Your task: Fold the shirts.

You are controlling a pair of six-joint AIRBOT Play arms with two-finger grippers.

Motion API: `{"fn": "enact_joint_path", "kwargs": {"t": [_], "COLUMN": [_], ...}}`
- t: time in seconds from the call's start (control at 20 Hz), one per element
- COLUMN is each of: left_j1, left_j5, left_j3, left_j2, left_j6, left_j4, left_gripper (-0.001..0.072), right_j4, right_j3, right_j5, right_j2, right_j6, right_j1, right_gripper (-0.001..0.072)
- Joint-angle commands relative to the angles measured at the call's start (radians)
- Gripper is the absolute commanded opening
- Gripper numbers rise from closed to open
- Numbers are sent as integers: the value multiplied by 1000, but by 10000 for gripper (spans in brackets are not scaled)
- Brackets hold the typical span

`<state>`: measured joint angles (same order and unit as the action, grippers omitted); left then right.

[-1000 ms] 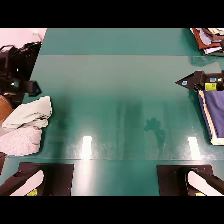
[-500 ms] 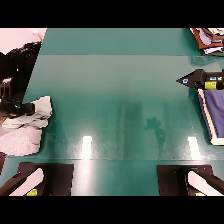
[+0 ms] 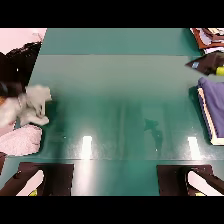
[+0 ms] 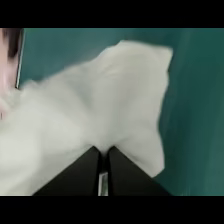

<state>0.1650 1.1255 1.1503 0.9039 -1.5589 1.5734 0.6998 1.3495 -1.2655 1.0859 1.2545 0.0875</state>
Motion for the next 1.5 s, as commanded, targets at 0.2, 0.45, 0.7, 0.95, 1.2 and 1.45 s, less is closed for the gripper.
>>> {"fn": "enact_joint_path", "kwargs": {"t": [0.2, 0.45, 0.7, 0.95, 1.2, 1.45], "left_j1": [-513, -782, -988, -1032, -709, -414], "left_j5": [45, 101, 86, 93, 159, 190], "left_j3": [499, 492, 426, 393, 418, 285], "left_j2": [-41, 127, 431, 596, 555, 552], "left_j6": [-20, -117, -107, -16, -13, 34], "left_j4": [6, -22, -265, -256, -200, -347], "left_gripper": [24, 26, 309, 538, 538, 539], "right_j4": [8, 8, 9, 9, 10, 10], "right_j3": [290, 340, 339, 339, 339, 339], "right_j5": [70, 64, -4, -40, -43, -42], "right_j2": [-1, -1, -1, -1, 0, 0], "right_j6": [0, 0, 0, 0, 0, 0], "right_j1": [0, 0, 0, 0, 0, 0], "right_gripper": [18, 18, 18, 18, 18, 18]}}
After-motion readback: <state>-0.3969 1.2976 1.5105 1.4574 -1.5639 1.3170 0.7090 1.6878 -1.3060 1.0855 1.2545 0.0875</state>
